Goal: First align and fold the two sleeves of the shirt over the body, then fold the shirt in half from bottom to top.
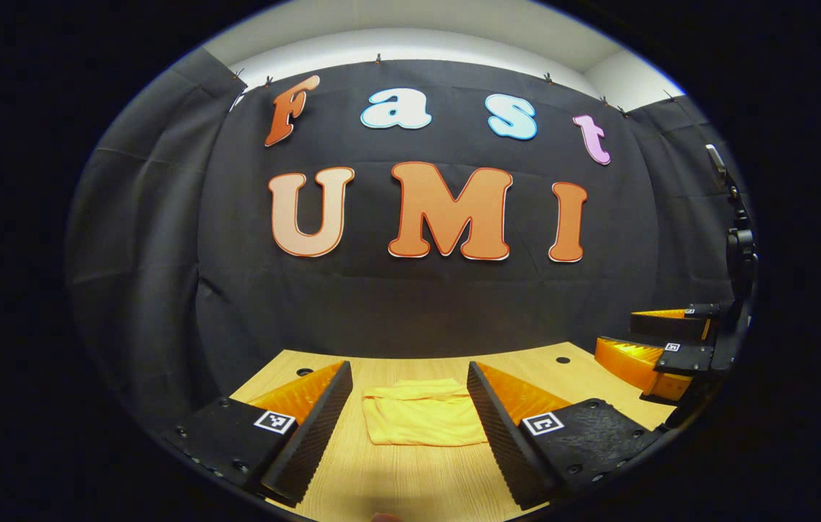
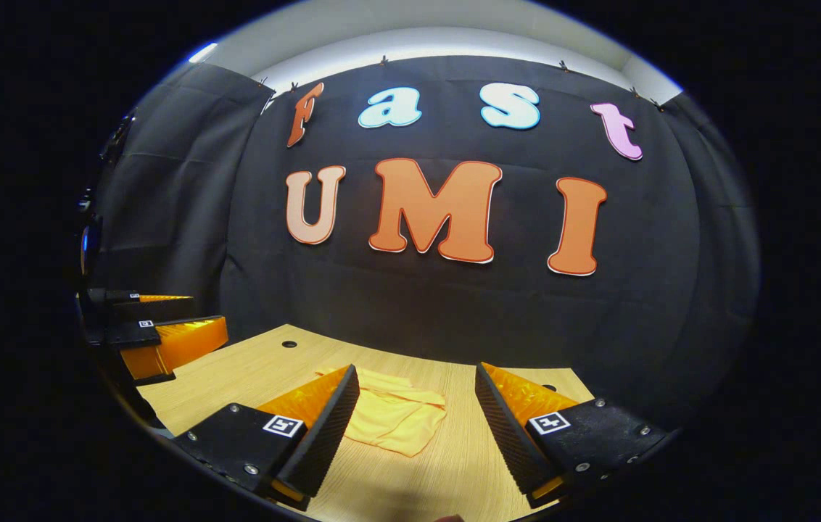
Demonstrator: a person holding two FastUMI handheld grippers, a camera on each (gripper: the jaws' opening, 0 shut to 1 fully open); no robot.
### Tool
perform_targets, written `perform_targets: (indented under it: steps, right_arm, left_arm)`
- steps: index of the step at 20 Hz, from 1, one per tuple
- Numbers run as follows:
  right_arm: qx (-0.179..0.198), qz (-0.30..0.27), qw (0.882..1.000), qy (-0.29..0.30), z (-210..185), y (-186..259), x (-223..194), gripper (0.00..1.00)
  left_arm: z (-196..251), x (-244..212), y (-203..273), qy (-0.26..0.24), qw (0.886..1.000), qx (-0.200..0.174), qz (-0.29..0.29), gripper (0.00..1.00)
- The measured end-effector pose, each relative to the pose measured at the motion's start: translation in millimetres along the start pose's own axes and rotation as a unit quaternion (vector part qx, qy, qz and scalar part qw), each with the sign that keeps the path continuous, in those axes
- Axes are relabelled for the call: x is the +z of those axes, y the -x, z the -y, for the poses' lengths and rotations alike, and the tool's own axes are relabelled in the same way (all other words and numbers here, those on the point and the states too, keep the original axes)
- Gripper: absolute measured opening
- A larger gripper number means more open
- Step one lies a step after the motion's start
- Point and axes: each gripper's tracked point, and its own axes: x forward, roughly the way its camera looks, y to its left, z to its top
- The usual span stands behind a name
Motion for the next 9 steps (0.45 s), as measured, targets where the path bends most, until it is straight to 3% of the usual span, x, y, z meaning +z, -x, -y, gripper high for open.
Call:
perform_targets:
  steps: [9]
  right_arm:
    - [0.026,0.019,0.999,0.004,-23,11,14,0.97]
  left_arm:
    - [0,4,17,-0.006,1.0,0.006,0.018,0.98]
